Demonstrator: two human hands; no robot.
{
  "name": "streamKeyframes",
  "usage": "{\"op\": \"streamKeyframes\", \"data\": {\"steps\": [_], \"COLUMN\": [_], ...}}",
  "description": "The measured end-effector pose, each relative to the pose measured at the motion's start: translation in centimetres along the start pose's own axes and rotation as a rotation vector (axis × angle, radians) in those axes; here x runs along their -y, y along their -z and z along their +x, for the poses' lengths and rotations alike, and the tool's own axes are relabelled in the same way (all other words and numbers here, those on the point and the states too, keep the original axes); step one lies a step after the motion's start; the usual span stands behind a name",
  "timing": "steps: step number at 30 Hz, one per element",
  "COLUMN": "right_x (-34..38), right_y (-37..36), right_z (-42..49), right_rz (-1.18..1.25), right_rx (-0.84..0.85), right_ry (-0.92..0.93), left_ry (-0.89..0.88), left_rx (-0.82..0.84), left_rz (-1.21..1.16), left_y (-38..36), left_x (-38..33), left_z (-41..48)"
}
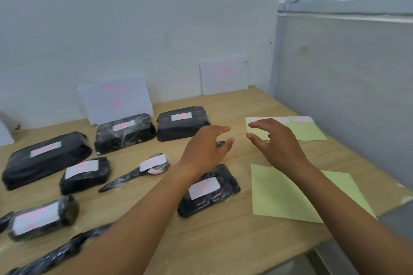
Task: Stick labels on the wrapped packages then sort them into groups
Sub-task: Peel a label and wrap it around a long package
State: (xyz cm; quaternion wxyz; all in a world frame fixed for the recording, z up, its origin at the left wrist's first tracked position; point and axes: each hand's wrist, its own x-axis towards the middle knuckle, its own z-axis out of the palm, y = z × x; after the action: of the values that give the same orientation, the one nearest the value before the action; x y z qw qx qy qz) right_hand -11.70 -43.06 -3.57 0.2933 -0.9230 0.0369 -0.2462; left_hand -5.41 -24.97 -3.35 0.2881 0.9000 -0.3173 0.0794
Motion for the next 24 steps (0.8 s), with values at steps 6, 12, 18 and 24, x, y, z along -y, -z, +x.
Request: {"op": "streamKeyframes", "data": {"steps": [6, 12, 18, 24], "right_x": [-5.5, -7.3, -7.9, -8.0], "right_y": [-0.6, -0.6, 0.4, 0.3], "right_z": [2.3, 2.3, 2.4, 3.3], "right_rz": [-0.150, -0.327, -0.341, -0.350], "right_rx": [0.208, 0.288, 0.292, 0.248], "right_ry": [-0.196, -0.092, -0.115, -0.150], "left_ry": [0.024, 0.018, 0.050, 0.055], "left_rx": [0.119, 0.204, 0.242, 0.381], "left_rz": [-0.024, -0.049, -0.011, 0.049], "left_y": [-4.6, -8.6, -9.8, -9.9], "left_x": [-0.6, -1.1, -0.5, 0.1], "left_z": [4.7, 7.3, 9.8, 10.7]}}
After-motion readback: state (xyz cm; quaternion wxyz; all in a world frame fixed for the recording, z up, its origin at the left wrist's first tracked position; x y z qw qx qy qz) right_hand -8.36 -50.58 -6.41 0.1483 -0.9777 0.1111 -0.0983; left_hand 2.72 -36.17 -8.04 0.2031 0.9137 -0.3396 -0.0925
